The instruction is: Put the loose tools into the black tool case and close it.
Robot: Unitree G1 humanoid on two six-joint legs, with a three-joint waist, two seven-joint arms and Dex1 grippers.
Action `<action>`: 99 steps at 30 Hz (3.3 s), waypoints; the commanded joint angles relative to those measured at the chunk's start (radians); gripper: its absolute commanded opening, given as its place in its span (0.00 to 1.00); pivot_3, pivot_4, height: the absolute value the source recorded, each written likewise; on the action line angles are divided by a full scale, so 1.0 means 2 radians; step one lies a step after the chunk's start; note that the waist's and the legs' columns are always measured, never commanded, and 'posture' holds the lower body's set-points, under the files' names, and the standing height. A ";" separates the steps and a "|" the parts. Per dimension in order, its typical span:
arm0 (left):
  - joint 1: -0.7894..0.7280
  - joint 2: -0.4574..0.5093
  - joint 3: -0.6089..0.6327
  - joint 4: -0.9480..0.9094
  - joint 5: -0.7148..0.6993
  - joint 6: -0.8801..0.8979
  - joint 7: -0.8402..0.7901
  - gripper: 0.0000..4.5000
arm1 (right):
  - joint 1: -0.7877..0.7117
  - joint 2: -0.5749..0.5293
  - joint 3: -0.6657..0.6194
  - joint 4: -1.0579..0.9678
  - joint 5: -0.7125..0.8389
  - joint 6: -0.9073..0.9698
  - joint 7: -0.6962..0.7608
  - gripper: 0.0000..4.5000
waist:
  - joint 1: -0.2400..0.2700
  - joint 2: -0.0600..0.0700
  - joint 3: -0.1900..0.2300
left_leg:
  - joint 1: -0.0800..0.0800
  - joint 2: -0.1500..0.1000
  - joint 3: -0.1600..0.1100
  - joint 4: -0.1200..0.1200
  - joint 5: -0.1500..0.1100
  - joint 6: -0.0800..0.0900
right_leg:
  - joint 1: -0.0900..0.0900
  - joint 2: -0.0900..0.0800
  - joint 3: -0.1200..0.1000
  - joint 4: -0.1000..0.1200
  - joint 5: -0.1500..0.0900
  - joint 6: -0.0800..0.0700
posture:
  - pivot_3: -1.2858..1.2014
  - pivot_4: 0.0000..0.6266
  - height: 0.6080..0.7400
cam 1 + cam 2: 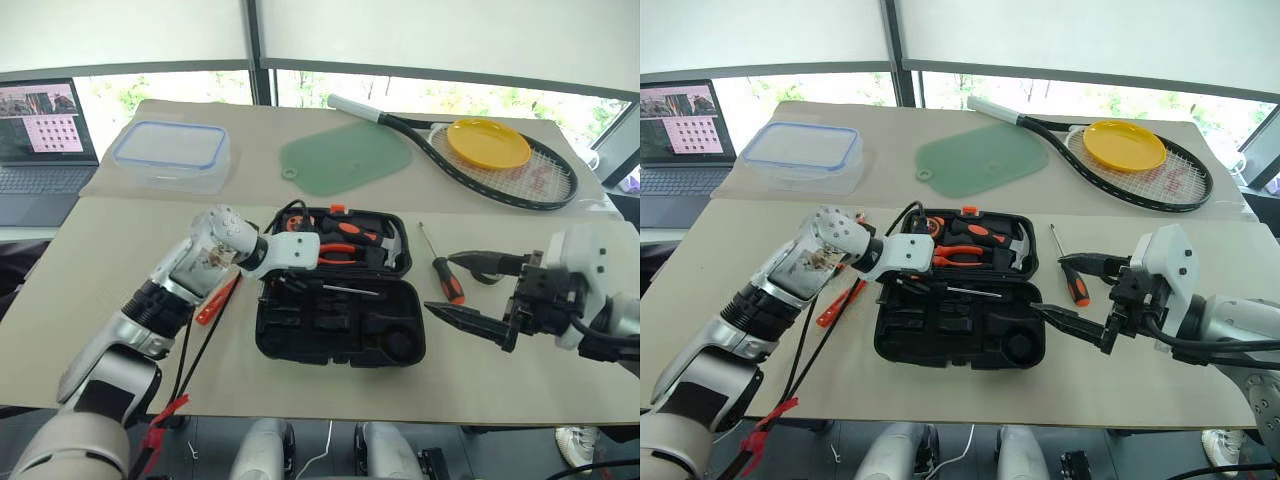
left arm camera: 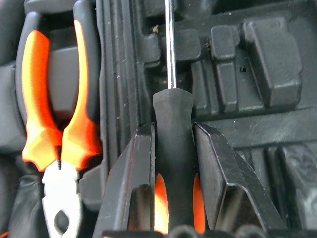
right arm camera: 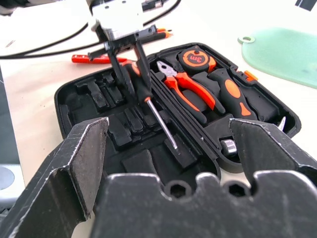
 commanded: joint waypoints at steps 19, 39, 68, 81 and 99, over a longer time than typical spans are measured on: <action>-0.033 -0.023 0.037 -0.026 -0.041 0.089 0.008 0.65 | -0.015 0.009 0.018 -0.003 0.003 -0.007 -0.009 1.00 | 0.002 0.000 0.000 | -0.001 0.000 0.000 0.003 -0.001 0.001 | 0.000 0.000 0.000 0.002 0.000 0.001 | 0.52 0.24 0.99; 0.000 -0.023 -0.035 0.038 0.038 -0.027 0.029 0.01 | 0.004 0.009 0.012 -0.008 -0.001 -0.005 -0.015 1.00 | 0.005 0.001 0.000 | 0.000 0.000 0.000 0.004 -0.001 0.001 | 0.001 0.000 0.000 0.001 0.000 0.001 | 0.52 0.24 0.99; -0.020 -0.056 -0.009 0.067 0.007 -0.029 0.015 0.01 | 0.013 0.014 0.011 -0.003 -0.013 -0.010 -0.022 1.00 | 0.009 0.001 -0.001 | -0.002 -0.001 -0.001 0.005 0.000 0.003 | 0.001 0.000 0.001 0.001 0.001 0.002 | 0.52 0.24 0.99; -0.027 -0.072 0.040 0.083 -0.019 -0.024 0.018 0.01 | 0.035 0.027 -0.012 -0.003 -0.040 -0.009 -0.049 1.00 | 0.010 0.001 -0.001 | -0.002 -0.001 -0.001 0.005 0.000 0.003 | 0.001 0.000 0.001 0.001 0.001 0.002 | 0.52 0.24 0.99; 0.017 0.059 0.240 -0.137 -0.322 0.246 -0.052 0.99 | 0.279 0.092 -0.222 0.049 -0.080 0.019 -0.051 1.00 | -0.001 0.002 -0.001 | -0.001 -0.001 -0.001 0.004 0.001 0.003 | 0.001 0.000 0.002 0.001 0.001 0.002 | 0.52 0.24 0.99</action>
